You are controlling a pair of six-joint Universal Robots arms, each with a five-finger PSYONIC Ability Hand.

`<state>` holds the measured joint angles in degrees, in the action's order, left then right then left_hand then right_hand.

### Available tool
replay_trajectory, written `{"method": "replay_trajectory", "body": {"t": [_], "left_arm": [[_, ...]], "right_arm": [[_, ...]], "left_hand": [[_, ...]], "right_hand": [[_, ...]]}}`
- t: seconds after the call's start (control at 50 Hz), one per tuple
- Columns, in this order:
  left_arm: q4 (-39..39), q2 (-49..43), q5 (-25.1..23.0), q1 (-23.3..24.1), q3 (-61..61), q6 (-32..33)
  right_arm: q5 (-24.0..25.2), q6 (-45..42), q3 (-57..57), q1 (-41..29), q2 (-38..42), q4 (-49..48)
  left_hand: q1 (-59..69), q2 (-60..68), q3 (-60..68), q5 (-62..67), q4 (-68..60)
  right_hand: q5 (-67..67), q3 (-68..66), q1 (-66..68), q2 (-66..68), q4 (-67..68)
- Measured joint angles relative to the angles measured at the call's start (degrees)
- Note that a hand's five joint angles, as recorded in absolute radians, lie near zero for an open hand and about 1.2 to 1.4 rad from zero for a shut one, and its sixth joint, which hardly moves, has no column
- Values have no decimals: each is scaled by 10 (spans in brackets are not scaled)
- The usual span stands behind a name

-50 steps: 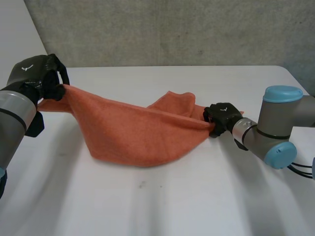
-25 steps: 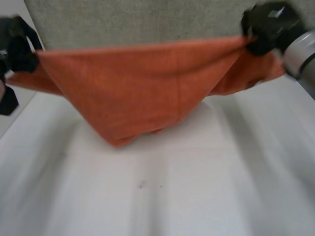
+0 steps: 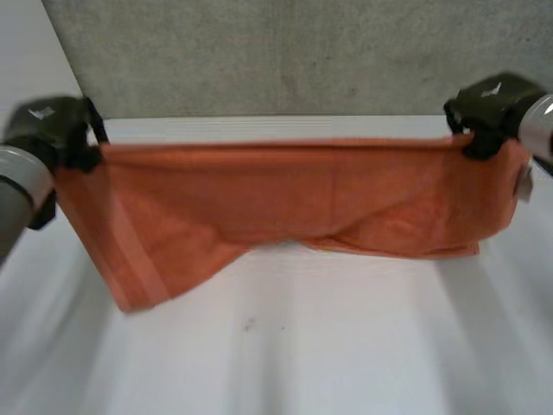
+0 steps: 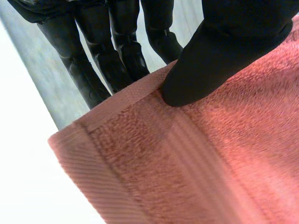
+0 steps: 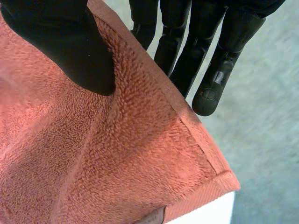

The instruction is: Fold the laundry

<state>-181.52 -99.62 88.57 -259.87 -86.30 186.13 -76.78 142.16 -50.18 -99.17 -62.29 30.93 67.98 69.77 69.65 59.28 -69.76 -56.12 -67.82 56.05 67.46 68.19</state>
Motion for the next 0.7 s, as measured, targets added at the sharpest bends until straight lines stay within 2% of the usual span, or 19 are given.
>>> {"method": "replay_trajectory", "body": {"t": [0.1,0.14,0.2,0.22,0.28,0.3,0.36,0.4,0.46,0.58,0.7], "left_arm": [[-3,-88,1,7,48,46],[-11,-135,1,15,97,68],[-50,-170,1,24,162,89],[-50,-170,1,24,162,89],[-155,-175,3,31,214,109],[-211,-166,5,32,223,117],[-309,-144,12,35,225,128],[-421,-112,25,39,212,138],[-470,-90,36,42,192,141],[-456,-72,46,42,143,135],[-379,-100,45,36,53,107]], "right_arm": [[-23,-7,19,-4,52,-25],[-42,-10,51,-11,86,-69],[-71,-10,102,-26,112,-149],[-71,-10,102,-26,112,-149],[-115,-5,155,-49,116,-286],[-129,-1,163,-57,107,-343],[-145,5,159,-68,83,-430],[-155,10,128,-76,45,-519],[-156,13,100,-79,24,-549],[-139,16,-7,-81,-14,-551],[-107,16,-140,-78,-13,-486]], "left_hand": [[0,0,0,0,0],[0,0,0,0,0],[0,0,0,0,0],[0,0,0,0,0],[0,0,0,0,0],[2,0,0,0,0],[3,0,0,0,0],[5,0,0,0,0],[5,0,0,2,0],[8,0,0,2,0],[8,0,0,2,0]], "right_hand": [[0,0,0,0,0],[0,0,0,0,0],[0,0,0,0,0],[0,0,0,0,0],[0,0,0,0,0],[0,0,0,0,0],[0,0,0,0,0],[-1,0,0,0,0],[-4,0,0,0,0],[-7,0,0,0,0],[-7,-2,0,0,1]]}}
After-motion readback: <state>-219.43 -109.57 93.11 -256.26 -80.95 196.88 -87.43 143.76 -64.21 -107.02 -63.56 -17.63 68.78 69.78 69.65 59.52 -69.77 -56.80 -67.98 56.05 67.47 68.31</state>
